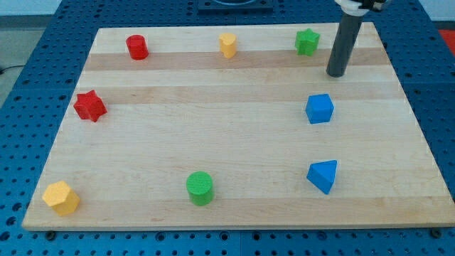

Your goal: Move the yellow heart into the green star

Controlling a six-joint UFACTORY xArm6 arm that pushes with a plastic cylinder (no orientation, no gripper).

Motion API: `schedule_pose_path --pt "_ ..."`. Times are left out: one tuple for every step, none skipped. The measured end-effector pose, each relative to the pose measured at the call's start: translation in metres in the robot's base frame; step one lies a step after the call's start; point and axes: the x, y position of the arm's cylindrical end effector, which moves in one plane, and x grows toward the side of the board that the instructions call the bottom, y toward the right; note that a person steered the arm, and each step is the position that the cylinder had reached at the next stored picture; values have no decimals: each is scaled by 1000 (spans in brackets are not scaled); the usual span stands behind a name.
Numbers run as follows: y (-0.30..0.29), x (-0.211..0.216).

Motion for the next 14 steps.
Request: schedule_pose_path --pt "-91 0" --pt "-210 0" --pt "-258 -32" --pt "-263 -60" --pt "-236 -75" --pt "-211 -76" --pt "-178 -82" --pt "-155 -98" --pt "-158 -119" --pt "-146 -128" --pt "-138 -147" --pt "-117 -141" --pt "-99 -93" --pt "-101 -91"
